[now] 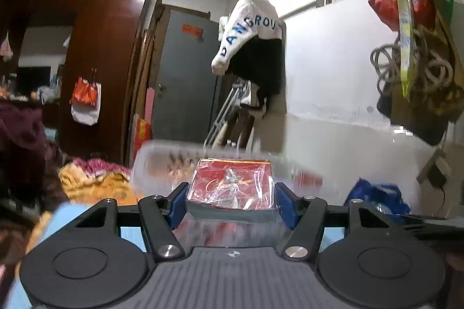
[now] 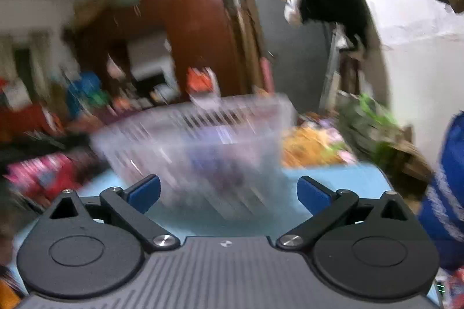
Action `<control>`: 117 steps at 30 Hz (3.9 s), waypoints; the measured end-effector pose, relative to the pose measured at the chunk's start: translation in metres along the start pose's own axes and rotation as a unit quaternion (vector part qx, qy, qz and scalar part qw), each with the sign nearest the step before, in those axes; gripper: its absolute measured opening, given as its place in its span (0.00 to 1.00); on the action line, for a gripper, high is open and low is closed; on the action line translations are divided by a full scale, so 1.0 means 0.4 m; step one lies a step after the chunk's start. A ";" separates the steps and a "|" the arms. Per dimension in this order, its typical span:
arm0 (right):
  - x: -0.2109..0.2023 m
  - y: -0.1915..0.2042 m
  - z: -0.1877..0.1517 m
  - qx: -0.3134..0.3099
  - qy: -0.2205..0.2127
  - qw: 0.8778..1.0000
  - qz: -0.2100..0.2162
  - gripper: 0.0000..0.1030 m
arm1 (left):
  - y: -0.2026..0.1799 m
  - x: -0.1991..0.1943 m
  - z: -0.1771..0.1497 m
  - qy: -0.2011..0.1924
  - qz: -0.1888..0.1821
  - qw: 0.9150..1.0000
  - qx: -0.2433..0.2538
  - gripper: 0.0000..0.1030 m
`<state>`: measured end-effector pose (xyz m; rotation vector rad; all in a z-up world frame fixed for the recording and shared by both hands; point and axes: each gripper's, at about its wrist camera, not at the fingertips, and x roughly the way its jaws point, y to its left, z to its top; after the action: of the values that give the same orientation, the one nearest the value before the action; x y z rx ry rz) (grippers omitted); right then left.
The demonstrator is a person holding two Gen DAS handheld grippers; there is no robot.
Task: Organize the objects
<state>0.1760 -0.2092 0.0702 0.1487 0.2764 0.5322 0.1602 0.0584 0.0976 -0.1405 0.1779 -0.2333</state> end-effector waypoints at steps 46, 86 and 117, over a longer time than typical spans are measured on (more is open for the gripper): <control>0.158 0.043 0.154 -0.052 0.078 0.994 -0.061 1.00 | 0.008 0.180 0.078 0.130 0.089 0.987 0.010 1.00; 0.125 0.052 0.142 -0.077 0.059 0.988 -0.120 1.00 | -0.061 0.153 0.067 0.131 0.095 0.986 0.039 1.00; 0.125 0.049 0.121 -0.058 0.073 0.992 -0.085 1.00 | -0.047 0.136 0.046 0.140 0.113 0.984 0.018 1.00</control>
<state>0.2222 -0.1700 0.1092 -0.0272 0.3953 0.3899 0.2117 0.0292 0.1100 -0.0503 0.4659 -0.0293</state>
